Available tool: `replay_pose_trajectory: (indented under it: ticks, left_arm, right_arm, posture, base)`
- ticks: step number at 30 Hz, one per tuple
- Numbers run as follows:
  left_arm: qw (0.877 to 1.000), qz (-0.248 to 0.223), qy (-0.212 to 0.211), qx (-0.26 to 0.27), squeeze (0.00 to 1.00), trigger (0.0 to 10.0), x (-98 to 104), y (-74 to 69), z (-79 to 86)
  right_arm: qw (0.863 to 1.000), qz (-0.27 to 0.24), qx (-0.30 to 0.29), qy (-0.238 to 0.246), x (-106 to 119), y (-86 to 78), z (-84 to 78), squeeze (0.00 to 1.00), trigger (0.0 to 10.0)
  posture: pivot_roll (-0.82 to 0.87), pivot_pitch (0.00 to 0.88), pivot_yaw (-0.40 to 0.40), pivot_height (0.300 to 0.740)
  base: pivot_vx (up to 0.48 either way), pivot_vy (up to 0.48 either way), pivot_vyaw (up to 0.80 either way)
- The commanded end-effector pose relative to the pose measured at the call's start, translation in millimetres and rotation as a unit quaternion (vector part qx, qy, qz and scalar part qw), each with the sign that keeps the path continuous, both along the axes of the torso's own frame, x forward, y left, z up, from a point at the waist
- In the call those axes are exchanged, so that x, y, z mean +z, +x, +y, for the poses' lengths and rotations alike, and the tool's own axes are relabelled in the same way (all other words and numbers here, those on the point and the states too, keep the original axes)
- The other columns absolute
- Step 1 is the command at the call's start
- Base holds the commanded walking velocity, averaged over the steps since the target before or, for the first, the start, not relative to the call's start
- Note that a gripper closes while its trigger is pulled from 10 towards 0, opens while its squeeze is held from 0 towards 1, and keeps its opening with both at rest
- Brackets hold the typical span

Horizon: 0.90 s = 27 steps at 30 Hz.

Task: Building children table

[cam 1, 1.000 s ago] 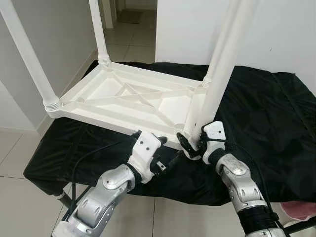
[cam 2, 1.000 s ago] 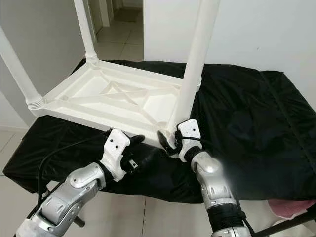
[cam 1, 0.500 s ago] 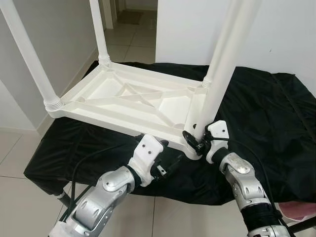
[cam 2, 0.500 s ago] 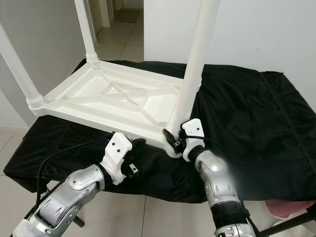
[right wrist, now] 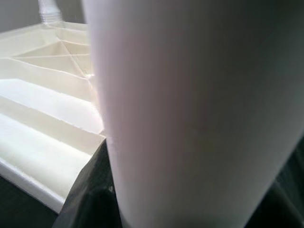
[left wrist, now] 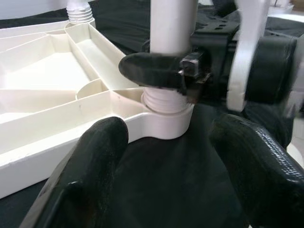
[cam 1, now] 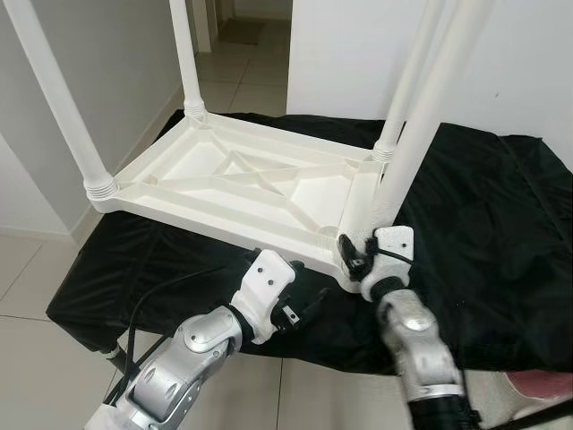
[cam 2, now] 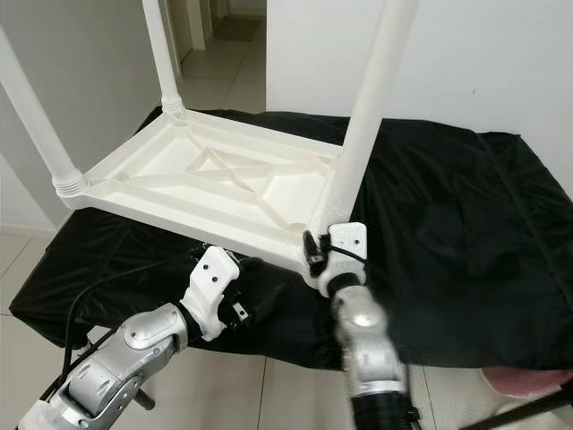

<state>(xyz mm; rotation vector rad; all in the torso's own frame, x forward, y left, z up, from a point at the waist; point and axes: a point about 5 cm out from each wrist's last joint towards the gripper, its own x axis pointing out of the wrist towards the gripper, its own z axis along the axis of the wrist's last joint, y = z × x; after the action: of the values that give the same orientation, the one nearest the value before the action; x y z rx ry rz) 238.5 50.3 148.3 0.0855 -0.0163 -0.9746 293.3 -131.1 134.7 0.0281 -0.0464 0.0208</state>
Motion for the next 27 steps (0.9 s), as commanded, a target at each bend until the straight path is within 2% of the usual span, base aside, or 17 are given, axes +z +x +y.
replay_pose_trajectory:
  ticks: [1, 5, 15, 16, 22, 24, 27]
  left_arm:
    - [0.997, 0.009, 0.005, -0.072, 0.00, 10.0, -1, -8.6, -5.5]
    - [0.997, 0.009, 0.005, -0.073, 0.00, 10.0, -1, -8.5, -5.4]
    - [0.997, 0.006, 0.009, -0.072, 0.00, 10.0, 0, -6.6, -2.1]
    - [0.997, 0.006, 0.009, -0.071, 0.00, 10.0, 0, -6.1, -1.9]
    - [0.997, 0.008, 0.009, -0.072, 0.00, 10.0, -1, -7.3, -2.5]
    - [0.997, 0.008, 0.009, -0.071, 0.00, 10.0, 0, -6.0, -1.7]
    - [0.997, 0.008, 0.009, -0.071, 0.00, 10.0, 0, -5.5, -1.2]
  right_arm:
    - [0.998, 0.013, -0.062, 0.007, -6, -5.9, -5.4, 0.00, 10.0]
    - [0.996, 0.015, -0.086, 0.027, -7, -10.8, 1.1, 0.00, 10.0]
    - [0.998, 0.012, -0.056, 0.030, -5, -10.9, 6.6, 0.00, 10.0]
    - [0.998, 0.014, -0.059, 0.030, -4, -11.5, 8.0, 1.00, 10.0]
    - [0.998, -0.022, -0.042, 0.029, 9, -12.0, 1.0, 1.00, 10.0]
    - [0.999, -0.033, -0.002, 0.021, 13, -7.8, -7.4, 1.00, 10.0]
    - [0.999, -0.037, 0.021, 0.016, 14, -5.8, -10.8, 1.00, 10.0]
  posture:
    - [-0.02, 0.016, -0.008, 0.740]
    - [-0.02, 0.015, -0.007, 0.740]
    - [-0.01, 0.000, -0.005, 0.740]
    - [-0.01, 0.000, -0.005, 0.740]
    - [-0.02, 0.000, 0.001, 0.740]
    - [-0.03, 0.000, 0.013, 0.740]
    - [-0.03, 0.000, 0.013, 0.740]
  base:
    - [0.000, 0.000, 0.00]
    - [0.000, 0.000, 0.00]
    - [0.000, 0.000, 0.00]
    - [0.000, 0.000, 0.00]
    - [0.000, 0.000, 0.00]
    - [0.000, 0.000, 0.00]
    - [0.000, 0.000, 0.00]
